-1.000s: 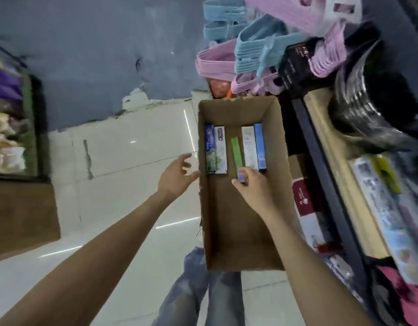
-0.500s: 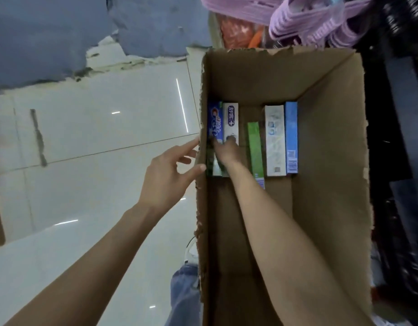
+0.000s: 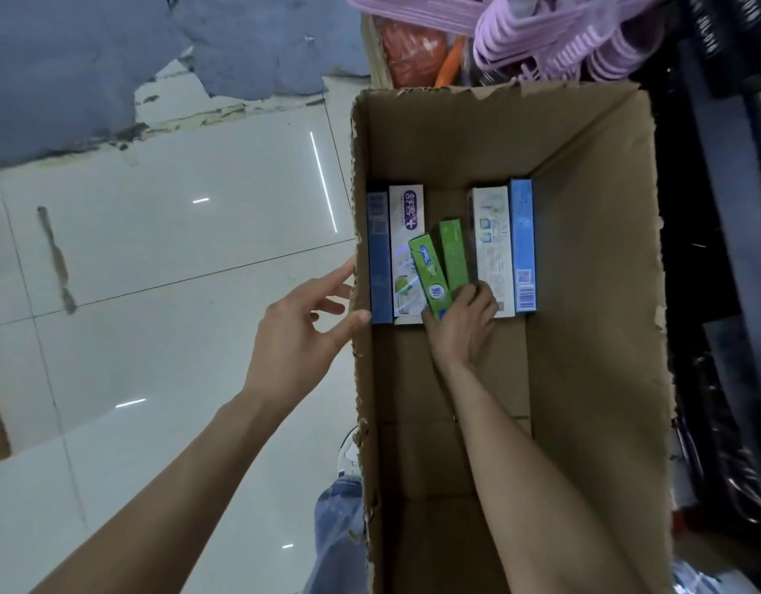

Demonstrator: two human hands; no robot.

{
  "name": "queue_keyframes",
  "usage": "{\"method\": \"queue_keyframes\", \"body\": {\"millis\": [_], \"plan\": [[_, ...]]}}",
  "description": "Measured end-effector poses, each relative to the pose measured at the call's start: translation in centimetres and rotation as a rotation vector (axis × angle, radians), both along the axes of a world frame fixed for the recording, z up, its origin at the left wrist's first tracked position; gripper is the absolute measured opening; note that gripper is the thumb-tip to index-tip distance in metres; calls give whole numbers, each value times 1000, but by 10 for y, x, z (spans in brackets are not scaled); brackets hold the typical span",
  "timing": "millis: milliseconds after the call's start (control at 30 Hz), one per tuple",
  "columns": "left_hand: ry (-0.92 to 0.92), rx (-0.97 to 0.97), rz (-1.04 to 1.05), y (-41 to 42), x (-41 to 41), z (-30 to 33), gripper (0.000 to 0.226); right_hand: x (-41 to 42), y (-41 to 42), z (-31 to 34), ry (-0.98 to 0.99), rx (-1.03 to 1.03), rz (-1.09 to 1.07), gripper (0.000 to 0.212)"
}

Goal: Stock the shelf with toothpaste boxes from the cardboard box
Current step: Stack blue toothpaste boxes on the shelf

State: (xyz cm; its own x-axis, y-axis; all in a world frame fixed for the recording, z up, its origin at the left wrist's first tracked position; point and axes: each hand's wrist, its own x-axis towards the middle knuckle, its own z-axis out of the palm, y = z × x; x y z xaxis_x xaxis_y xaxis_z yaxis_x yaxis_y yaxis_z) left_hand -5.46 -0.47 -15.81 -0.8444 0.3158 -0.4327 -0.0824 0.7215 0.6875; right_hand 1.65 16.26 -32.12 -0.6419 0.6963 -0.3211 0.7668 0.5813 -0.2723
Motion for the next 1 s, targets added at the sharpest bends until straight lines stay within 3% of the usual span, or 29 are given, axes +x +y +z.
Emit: {"method": "queue_keyframes", "body": {"millis": [100,333,467,600,700,833,933,1000], "plan": [[-4,14,9,0,0,1,53,-9,4,0,-104,17,17,62],[6,14,9,3,2,5,52,-7,17,-5,-128,68,49,73],[25,-43,-5,4,1,5,52,-5,21,18,-2,-168,-124,69],[147,-150,10,9,6,23,64,25,30,118,258,-827,-438,62],[26,66,83,30,17,72,67,58,29,220,359,-1103,-502,61],[-565,417,49,52,43,163,73,90,23,339,357,-1181,-410,72],[-585,485,-18,62,67,228,52,114,13,412,366,-1068,-330,61],[-534,512,-14,68,85,268,53,131,4,454,405,-947,-317,53]]}}
